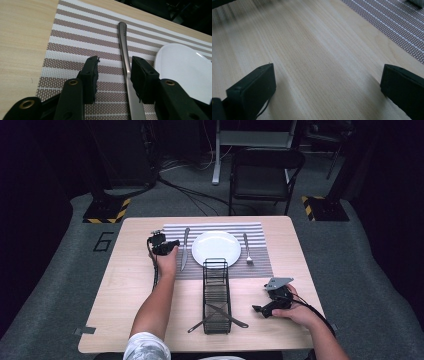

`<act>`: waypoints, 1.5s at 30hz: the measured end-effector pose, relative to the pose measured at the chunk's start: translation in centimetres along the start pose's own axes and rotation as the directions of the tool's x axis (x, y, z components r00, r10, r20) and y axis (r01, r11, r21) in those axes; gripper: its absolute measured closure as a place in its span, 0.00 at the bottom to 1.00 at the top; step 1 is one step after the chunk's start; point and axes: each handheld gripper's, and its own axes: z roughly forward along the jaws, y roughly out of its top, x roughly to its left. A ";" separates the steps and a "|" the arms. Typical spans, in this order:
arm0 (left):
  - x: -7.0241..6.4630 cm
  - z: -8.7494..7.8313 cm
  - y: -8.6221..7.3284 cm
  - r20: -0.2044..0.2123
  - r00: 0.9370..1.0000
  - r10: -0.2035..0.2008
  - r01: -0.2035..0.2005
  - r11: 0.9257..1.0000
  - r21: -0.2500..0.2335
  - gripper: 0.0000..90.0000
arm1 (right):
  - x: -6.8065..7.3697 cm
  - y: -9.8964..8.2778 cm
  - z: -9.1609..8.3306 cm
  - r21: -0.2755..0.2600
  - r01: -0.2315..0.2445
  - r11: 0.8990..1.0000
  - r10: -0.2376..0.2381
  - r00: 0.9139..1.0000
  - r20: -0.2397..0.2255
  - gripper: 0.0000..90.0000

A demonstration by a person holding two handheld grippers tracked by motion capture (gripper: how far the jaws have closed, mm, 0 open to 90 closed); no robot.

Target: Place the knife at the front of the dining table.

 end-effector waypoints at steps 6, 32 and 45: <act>-0.8 -1.9 0.6 0.031 0.995 0.098 -0.099 0.995 0.008 0.59 | 0.0 0.0 0.0 0.003 0.000 1.000 0.000 1.000 -0.003 0.00; -2.8 -11.6 2.0 0.138 0.932 0.335 -0.324 0.941 -0.097 0.55 | 0.0 0.0 0.0 0.004 0.000 1.000 0.000 1.000 -0.003 0.00; -2.0 -14.8 -0.2 0.177 0.899 0.401 -0.395 0.916 -0.067 0.53 | -0.1 0.0 0.0 -0.003 0.007 1.000 -0.007 1.000 -0.001 0.00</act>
